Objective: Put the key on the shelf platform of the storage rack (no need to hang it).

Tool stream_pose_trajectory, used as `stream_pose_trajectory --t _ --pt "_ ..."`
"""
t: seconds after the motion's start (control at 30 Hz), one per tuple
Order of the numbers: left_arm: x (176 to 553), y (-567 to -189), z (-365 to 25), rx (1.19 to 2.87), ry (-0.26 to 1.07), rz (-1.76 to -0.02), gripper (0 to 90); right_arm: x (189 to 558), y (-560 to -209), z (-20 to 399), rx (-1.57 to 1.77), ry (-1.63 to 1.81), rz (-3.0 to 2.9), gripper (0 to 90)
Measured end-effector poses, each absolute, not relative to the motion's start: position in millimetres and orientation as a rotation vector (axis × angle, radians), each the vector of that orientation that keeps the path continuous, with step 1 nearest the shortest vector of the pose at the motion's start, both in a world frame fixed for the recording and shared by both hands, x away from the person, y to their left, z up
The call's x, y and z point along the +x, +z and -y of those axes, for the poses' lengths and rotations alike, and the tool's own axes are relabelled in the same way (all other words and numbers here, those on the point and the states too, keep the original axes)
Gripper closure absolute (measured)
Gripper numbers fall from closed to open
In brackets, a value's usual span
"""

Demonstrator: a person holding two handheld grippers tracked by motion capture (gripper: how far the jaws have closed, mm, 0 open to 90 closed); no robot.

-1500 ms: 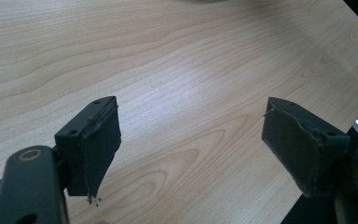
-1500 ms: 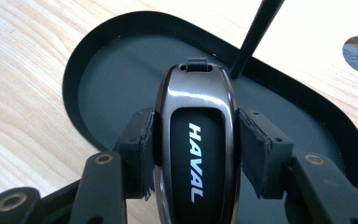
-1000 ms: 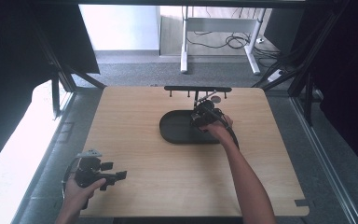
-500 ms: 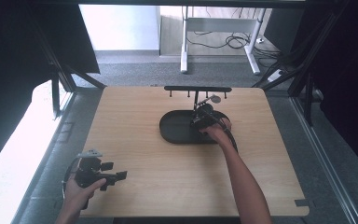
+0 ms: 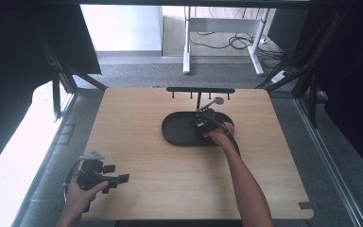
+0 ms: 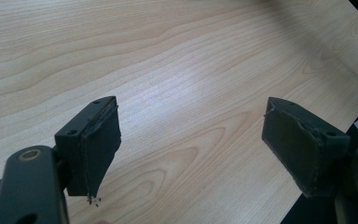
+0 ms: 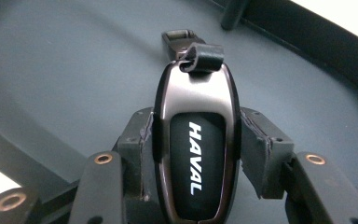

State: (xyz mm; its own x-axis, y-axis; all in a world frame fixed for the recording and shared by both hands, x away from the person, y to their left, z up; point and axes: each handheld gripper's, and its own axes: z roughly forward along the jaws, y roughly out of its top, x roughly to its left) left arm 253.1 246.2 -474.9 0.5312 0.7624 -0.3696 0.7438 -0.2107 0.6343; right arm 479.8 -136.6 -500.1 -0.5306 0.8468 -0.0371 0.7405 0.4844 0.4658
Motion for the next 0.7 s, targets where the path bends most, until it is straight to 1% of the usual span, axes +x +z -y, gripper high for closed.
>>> stream_pose_trajectory --t 0.4,0.53,0.7 --pt "253 -475 -246 1.970 0.029 -1.222 19.7 481 -511 141 1.383 0.544 -2.467 47.8" --pt "253 -475 -246 1.969 0.028 -1.224 19.7 479 -507 140 1.361 0.554 -2.464 44.2" --pt "253 -475 -245 1.972 0.030 -1.220 19.7 474 -497 139 1.349 0.602 -2.445 42.2"
